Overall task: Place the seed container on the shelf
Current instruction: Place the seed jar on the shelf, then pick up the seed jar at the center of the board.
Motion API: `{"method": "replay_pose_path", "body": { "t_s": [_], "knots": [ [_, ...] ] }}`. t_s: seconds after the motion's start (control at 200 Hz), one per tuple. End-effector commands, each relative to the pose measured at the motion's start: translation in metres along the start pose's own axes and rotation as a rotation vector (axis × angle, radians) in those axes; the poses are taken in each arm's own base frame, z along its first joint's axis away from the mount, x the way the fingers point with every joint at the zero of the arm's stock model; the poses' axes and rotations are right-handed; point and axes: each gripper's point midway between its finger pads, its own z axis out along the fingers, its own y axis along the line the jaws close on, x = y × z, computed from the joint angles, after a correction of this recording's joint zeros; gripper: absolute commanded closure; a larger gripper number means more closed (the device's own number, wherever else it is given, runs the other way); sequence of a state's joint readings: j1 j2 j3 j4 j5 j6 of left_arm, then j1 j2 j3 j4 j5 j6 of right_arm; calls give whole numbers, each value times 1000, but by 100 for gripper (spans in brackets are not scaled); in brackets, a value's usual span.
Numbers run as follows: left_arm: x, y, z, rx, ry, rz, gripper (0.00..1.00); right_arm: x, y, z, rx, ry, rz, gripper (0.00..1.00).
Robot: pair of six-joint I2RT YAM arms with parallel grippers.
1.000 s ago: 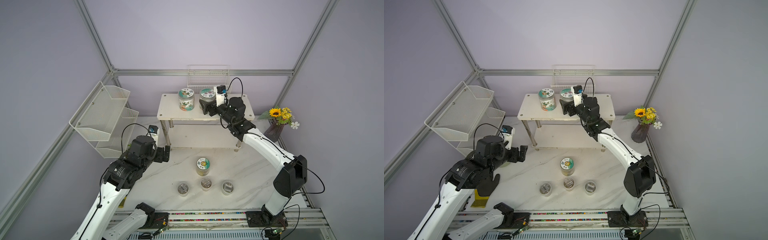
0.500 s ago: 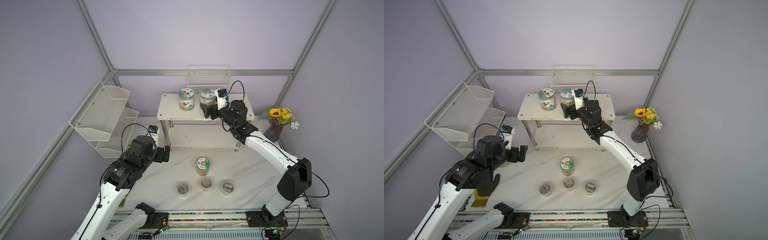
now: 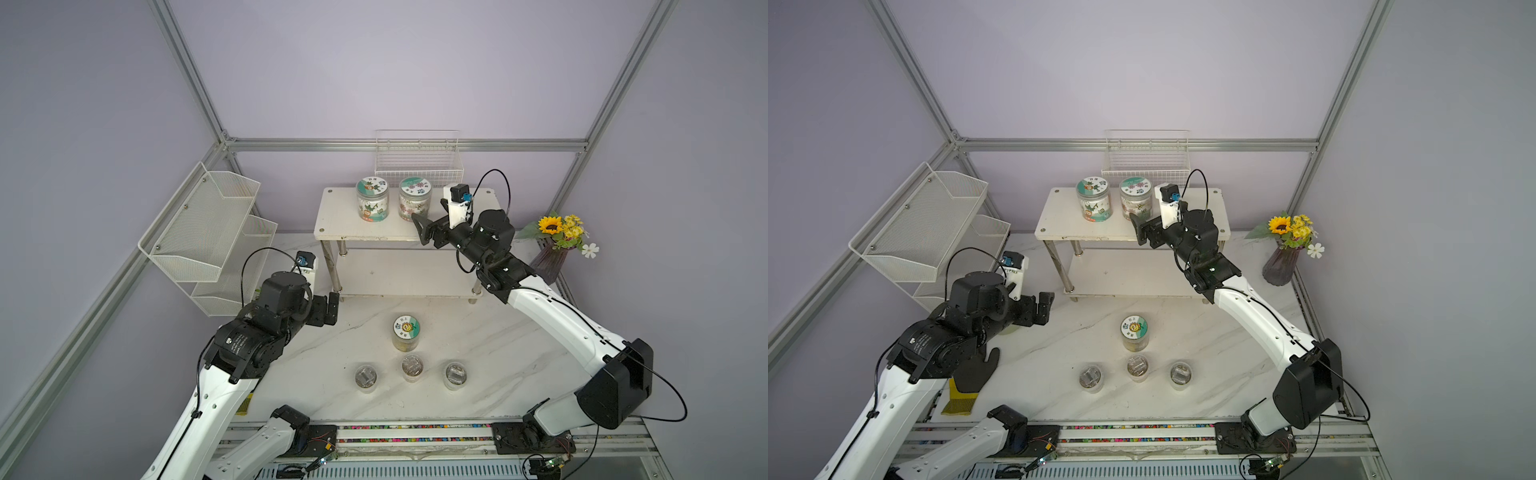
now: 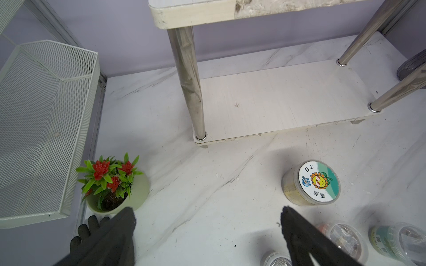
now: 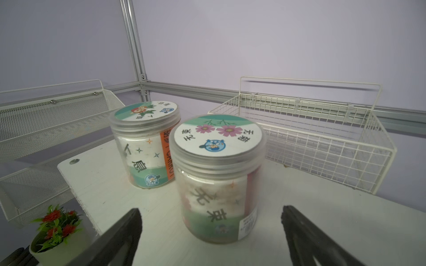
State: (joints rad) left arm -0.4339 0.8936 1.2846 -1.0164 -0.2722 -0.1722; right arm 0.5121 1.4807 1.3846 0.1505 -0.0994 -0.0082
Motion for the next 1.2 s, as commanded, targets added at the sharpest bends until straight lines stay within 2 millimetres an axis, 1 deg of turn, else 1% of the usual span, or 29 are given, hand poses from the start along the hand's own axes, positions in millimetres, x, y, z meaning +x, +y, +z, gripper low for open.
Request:
{"method": "replay_pose_path", "body": {
  "t_s": [0.0, 0.055, 0.11, 0.2, 0.34, 0.375, 0.385, 0.41, 0.58, 0.595, 0.705, 0.85, 0.94, 1.065, 1.195],
  "knots": [
    [-12, 3, -14, 5, -50, -17, 0, -6, 0, -19, 9, -3, 16, 3],
    [-11, 3, -15, 8, -47, -17, 0, -3, 2, -27, 3, 4, 26, 3],
    [-10, 3, -15, 10, -43, -19, 0, 2, 9, -33, -12, 11, 29, 3],
    [-7, 3, -15, 13, -35, -17, 0, 15, 21, -43, -33, 33, 32, 3],
    [0, 1, -15, 23, -13, -18, 0, 30, 39, -59, -60, 63, 24, 3],
    [1, 1, -14, 24, -9, -18, 0, 40, 45, -61, -73, 80, 25, 3],
    [2, 1, -14, 24, -8, -19, 0, 34, 46, -67, -75, 65, 25, 3],
    [3, 1, -14, 24, -4, -18, 0, 33, 50, -72, -84, 59, 24, 3],
    [10, 2, -17, 25, 9, -24, 0, 48, 73, -101, -133, 80, 6, 3],
    [11, 2, -17, 26, 10, -26, 0, 54, 75, -103, -136, 93, 3, 2],
    [16, 1, -18, 39, 19, -27, 0, 65, 86, -122, -166, 112, -4, 3],
    [25, -2, -16, 53, 45, -29, 0, 86, 92, -140, -177, 167, -5, 3],
    [31, -5, -14, 69, 64, -27, 0, 96, 94, -149, -176, 189, 5, 3],
    [39, -11, -9, 94, 96, -22, 0, 109, 89, -156, -143, 243, 42, 3],
    [52, -16, -3, 116, 139, -48, 1, 122, 90, -166, -134, 275, 74, 3]
  ]
}}
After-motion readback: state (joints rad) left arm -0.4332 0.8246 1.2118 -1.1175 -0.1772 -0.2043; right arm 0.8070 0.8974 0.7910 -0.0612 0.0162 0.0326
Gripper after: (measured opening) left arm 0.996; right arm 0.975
